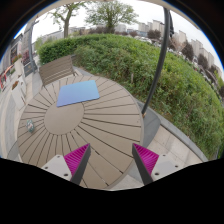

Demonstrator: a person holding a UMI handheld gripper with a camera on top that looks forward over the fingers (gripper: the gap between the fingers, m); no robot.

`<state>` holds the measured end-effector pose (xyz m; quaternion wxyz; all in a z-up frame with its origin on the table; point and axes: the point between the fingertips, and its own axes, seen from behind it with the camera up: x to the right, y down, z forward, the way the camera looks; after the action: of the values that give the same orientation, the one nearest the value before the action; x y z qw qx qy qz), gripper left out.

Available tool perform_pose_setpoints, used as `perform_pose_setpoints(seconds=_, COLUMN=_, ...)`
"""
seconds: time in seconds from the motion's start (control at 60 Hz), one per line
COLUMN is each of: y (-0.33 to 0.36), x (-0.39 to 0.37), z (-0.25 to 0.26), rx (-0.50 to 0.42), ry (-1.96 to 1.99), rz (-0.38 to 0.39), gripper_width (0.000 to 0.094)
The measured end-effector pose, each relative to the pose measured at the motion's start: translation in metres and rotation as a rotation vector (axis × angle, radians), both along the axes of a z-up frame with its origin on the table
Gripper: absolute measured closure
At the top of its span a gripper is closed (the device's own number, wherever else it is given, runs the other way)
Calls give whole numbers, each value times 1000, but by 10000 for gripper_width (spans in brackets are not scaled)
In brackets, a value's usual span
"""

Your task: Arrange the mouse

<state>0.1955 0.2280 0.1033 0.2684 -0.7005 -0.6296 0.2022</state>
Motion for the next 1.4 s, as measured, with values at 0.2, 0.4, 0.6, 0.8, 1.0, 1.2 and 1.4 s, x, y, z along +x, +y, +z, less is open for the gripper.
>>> perform_pose_setpoints(seconds=0.2, y=-44, x=-14, z=-15, rx=-6, ry=-14, rz=51, gripper_width=72)
perform_pose_setpoints(seconds=0.4, y=-140, x=-22, z=-22, rx=-25, ry=-15, rz=143, gripper_width=72)
perform_pose_setpoints(seconds=0.6, y=-242, x=-27, z=-27, rx=-64, ry=-16, rz=214, gripper_width=72)
perform_pose_setpoints(seconds=0.8, y=-330, x=-30, z=-38, rx=-91, ry=-22, rz=251, gripper_width=71)
perform_pose_setpoints(seconds=1.0, y=-386, x=-36, z=-59, rx=-88, ry=-11, rz=266, gripper_width=80)
perform_pose_setpoints(seconds=1.2, y=-413, x=-72, z=-91, rx=-69, ry=49, rz=270, gripper_width=81)
perform_pose_setpoints(seconds=1.4, y=-420, x=-118, z=-108, rx=-52, ry=115, rz=255, gripper_width=78)
